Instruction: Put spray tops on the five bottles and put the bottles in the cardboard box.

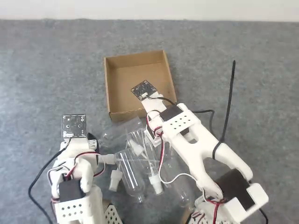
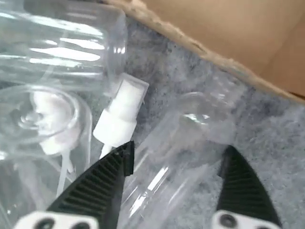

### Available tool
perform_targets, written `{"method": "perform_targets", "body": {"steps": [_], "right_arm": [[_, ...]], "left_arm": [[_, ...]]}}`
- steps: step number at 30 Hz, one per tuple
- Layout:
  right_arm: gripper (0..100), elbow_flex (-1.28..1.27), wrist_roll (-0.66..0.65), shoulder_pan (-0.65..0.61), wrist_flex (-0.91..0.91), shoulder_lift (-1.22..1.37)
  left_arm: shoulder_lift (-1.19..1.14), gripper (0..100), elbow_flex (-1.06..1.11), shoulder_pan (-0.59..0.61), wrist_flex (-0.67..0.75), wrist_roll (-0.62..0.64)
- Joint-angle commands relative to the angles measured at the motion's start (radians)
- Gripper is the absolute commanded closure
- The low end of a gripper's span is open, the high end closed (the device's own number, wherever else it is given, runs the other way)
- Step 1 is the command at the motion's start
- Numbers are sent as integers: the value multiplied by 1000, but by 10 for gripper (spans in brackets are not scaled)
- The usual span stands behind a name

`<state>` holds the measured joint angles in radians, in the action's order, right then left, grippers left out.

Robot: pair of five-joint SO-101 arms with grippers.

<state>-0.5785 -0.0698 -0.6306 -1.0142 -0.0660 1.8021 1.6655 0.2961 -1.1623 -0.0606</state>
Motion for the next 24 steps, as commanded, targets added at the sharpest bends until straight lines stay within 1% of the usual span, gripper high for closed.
{"method": "perform_targets", "body": {"steps": [1,3,8,14,24], "right_arm": [[898,43,-3,2,-4,-4],[935,43,-3,12,-5,-4],[936,54,-54,54,-27,-5],[937,130,-120,110,-134,-5],[938,146,-267,231,-213,-5]], "left_arm": [[17,923,-45,6,28,-8],[17,923,-45,6,28,-8],[17,923,-45,6,28,-8],[17,923,-45,6,28,-8],[17,923,-45,6,28,-8]]}}
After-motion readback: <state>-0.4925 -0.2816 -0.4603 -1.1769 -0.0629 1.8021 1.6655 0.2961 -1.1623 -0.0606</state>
